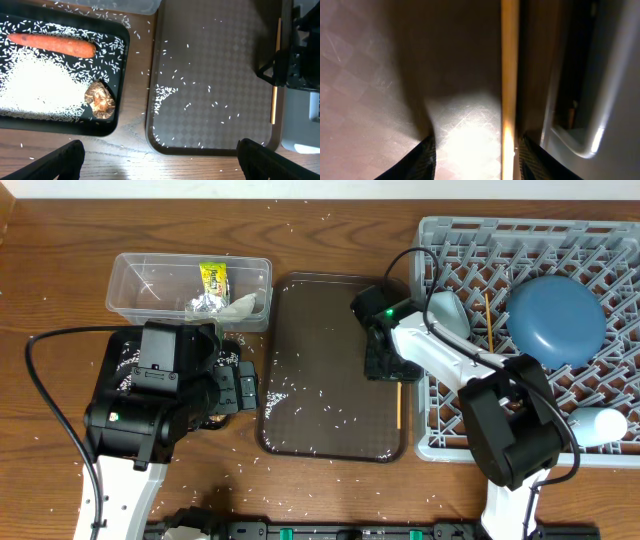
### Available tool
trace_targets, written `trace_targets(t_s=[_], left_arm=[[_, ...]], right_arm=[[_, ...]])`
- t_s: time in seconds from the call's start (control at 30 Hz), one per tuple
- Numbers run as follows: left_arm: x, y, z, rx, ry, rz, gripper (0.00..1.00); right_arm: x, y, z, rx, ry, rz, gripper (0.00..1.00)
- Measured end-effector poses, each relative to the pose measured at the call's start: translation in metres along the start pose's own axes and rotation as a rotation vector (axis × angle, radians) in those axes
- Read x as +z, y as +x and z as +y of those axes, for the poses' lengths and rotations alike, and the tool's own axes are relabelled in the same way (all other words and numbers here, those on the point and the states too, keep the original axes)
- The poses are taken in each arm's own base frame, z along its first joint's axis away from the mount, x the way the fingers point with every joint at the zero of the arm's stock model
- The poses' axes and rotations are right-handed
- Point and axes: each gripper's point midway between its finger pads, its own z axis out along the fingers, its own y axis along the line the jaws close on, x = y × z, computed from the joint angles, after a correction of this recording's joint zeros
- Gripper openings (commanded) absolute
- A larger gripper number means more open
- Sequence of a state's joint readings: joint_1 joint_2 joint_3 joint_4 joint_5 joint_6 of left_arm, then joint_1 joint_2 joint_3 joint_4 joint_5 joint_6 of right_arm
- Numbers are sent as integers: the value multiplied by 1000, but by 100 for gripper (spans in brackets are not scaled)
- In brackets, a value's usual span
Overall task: Sort waste into correct bins and load items into the dishwasher rack
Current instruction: 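Grasp the second chopstick with the right gripper and lift it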
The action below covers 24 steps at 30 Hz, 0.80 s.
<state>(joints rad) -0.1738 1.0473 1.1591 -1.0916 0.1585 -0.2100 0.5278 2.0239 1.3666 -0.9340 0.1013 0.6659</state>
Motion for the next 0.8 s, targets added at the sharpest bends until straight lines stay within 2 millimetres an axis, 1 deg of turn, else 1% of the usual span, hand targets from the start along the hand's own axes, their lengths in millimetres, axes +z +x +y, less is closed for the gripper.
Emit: trace_targets(t_s=[0.07, 0.1, 0.13, 0.17, 0.33, 0.5, 0.63, 0.7, 0.73, 0.77, 0.8], left_arm=[[0, 0, 0, 0, 0, 0, 98], [0, 0, 0, 0, 0, 0, 98], [0, 0, 0, 0, 0, 0, 98], [0, 0, 0, 0, 0, 0, 98], [0, 0, 0, 0, 0, 0, 98], [0, 0, 0, 0, 0, 0, 98], [0, 0, 0, 0, 0, 0, 98], [0, 0, 0, 0, 0, 0, 98], [0, 0, 0, 0, 0, 0, 98], [0, 0, 0, 0, 0, 0, 98], [0, 0, 0, 0, 0, 0, 98]], right_arm=[[1, 2, 0, -2, 2, 9, 27], [2, 2, 0, -4, 0, 12, 16], [2, 3, 1, -2, -3, 16, 7], [3, 3, 2, -4, -11, 20, 2], [2, -1, 19, -75, -87, 9, 1], [2, 0, 23, -132, -108, 14, 1], [-4, 7, 28, -192, -136, 37, 1], [-18, 10, 32, -234, -171, 34, 1], [-28, 10, 34, -248, -191, 20, 1], [-42, 7, 36, -261, -217, -8, 1], [-62, 2, 38, -273, -247, -57, 1]])
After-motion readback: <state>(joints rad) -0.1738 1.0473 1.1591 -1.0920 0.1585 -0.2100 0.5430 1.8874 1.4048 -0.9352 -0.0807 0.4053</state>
